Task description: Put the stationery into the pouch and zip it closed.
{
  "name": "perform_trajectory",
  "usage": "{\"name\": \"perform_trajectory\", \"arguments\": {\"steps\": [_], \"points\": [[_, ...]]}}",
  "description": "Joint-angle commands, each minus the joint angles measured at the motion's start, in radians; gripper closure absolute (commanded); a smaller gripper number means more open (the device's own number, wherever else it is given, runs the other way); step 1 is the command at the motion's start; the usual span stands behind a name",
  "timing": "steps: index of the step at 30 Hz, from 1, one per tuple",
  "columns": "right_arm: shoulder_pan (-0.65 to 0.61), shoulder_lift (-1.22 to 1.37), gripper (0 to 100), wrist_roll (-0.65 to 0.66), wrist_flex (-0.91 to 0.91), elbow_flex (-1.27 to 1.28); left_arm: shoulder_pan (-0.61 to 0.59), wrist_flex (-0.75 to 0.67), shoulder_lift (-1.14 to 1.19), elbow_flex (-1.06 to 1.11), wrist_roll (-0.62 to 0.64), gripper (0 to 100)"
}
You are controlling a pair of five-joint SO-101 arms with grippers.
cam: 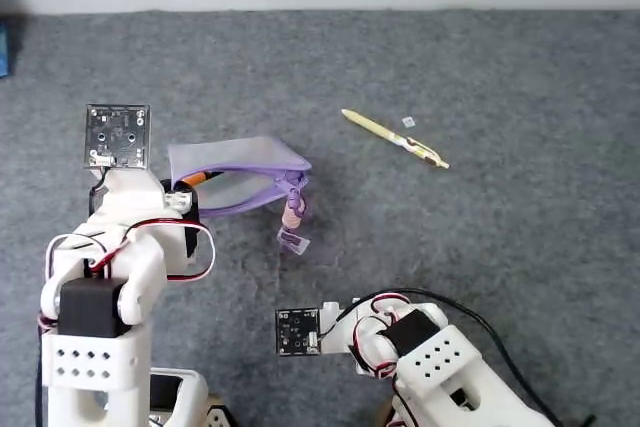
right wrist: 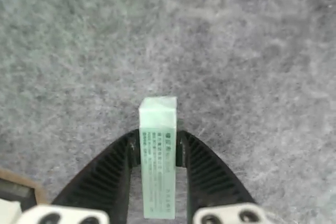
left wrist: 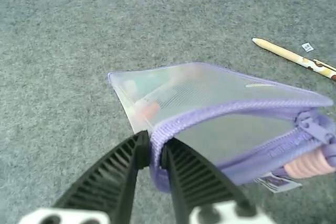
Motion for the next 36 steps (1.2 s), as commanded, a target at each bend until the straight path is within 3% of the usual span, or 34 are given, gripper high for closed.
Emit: {"name": "perform_trajectory", "arguments": {"steps": [1, 11, 25, 30, 36], "points": [[0.001, 0.001, 99.1, -0.068, 0.025, -0.072, 0.003, -0.021, 0.006, -0.005, -0.009, 99], [0.025, -0.001, 99.1, -0.460, 0.237, -0.394, 0.002, -0.021, 0.006, -0.005, -0.005, 99], [0.159, -0.001, 99.1, -0.937, 0.259, -0.887, 0.002, -0.020, 0.003, -0.005, -0.003, 99], [0.139, 0.008, 99.1, -1.025, 0.186, -1.057, -0.003, -0.015, 0.000, -0.005, -0.003, 99], [-0.027, 0.015, 99.1, -1.033, -0.102, -1.074, -0.002, -0.018, 0.003, -0.005, -0.003, 99]]}}
